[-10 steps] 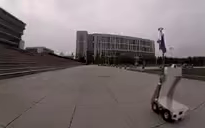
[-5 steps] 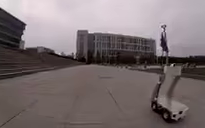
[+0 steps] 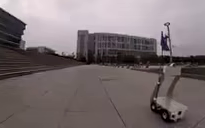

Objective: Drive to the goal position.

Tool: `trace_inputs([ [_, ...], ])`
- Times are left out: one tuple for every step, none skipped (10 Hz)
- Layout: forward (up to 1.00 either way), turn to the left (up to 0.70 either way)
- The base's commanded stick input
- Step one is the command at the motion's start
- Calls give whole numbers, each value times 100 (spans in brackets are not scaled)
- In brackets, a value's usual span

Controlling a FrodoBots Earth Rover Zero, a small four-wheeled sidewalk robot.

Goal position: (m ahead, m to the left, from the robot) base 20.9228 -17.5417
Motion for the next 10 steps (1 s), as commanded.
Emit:
trace_inputs([
  [100,0],
  [100,0],
  [100,0],
  [100,0],
  [100,0],
  [100,0],
  [100,0],
  [100,0],
  [100,0],
  [100,0],
])
